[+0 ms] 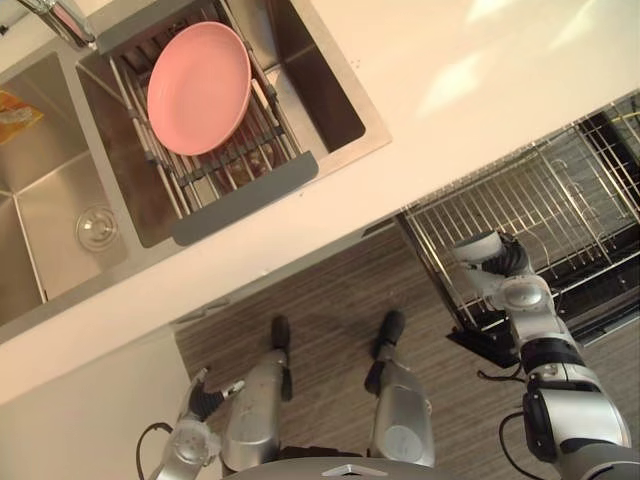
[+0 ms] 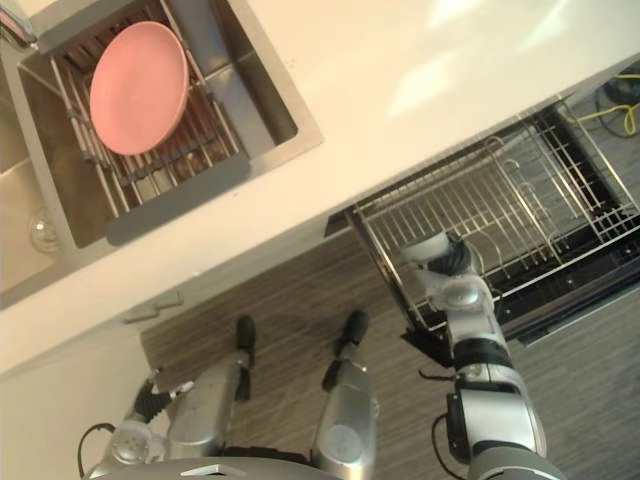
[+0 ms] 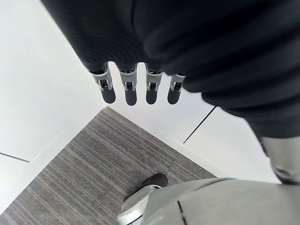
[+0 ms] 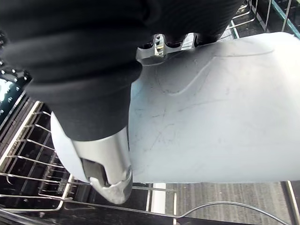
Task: Walk over to the sink, pick up the cup, carry it to the dishwasher, place the cup inside the dishwasher, then close the dishwasher door
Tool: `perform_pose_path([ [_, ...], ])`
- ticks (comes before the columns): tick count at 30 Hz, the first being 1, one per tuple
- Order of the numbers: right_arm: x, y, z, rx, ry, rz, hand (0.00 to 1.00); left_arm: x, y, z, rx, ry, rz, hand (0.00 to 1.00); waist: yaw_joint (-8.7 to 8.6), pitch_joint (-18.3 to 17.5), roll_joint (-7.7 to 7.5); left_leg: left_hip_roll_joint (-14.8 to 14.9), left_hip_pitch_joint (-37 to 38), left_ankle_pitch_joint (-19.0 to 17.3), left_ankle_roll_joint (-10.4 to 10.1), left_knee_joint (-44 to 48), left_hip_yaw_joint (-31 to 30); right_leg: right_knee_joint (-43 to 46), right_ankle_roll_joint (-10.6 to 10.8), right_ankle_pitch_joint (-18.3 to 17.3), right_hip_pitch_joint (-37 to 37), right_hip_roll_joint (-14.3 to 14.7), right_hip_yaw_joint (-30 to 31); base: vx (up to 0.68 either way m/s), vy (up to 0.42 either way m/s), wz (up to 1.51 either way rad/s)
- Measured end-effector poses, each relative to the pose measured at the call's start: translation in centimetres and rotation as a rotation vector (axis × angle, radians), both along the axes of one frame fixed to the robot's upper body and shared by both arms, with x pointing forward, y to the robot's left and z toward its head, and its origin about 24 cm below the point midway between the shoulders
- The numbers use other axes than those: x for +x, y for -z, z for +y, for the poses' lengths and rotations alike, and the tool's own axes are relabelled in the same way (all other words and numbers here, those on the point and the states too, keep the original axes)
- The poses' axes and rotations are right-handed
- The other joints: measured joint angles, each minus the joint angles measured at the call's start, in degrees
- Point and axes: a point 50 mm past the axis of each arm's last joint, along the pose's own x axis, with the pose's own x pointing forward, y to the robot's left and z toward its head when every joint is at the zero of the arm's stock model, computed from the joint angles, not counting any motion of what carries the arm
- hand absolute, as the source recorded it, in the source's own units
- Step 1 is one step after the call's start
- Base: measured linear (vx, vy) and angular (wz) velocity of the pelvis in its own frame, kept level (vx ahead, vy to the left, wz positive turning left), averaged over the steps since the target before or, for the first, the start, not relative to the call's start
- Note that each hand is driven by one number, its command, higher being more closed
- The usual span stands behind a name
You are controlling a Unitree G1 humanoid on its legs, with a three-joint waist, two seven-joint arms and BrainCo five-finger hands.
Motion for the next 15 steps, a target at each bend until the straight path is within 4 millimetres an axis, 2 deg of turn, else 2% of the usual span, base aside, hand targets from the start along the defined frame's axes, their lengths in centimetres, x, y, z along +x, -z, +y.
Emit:
perform_pose_path([
  [5, 0.5, -1.2, -0.8, -0.056, 0.003, 0.021, 1.0, 0.4, 0.1, -0.6, 0.013, 0.031, -0.001, 0.0, -0.12, 1.3, 1.84, -0.3, -1.0, 0.4, 0.0, 0.0, -1.3, 0.0, -0.1, 0.2, -0.4, -0.2, -0.7, -0.03, 0.002, 0.09],
  [9, 1.9, -3.0, -0.4, -0.075, -0.003, -0.011, 1.0, 0.8, 0.1, -1.1, 0.016, 0.055, -0.002, 0.0, -0.14, 2.3, 3.27, -0.5, -2.7, 1.2, 0.1, 0.0, -1.6, 0.2, -0.3, 0.5, -2.1, -0.4, -0.8, -0.02, 0.003, 0.03],
  [15, 3.1, -5.1, 0.0, -0.109, -0.026, -0.046, 1.0, 1.1, 0.0, -1.5, 0.016, 0.075, -0.008, 0.0, 0.2, 2.6, 4.2, -0.9, -3.0, 1.5, 0.2, 0.0, -1.9, 0.9, -0.3, 0.5, -2.6, -0.9, -0.9, -0.01, 0.003, 0.03],
])
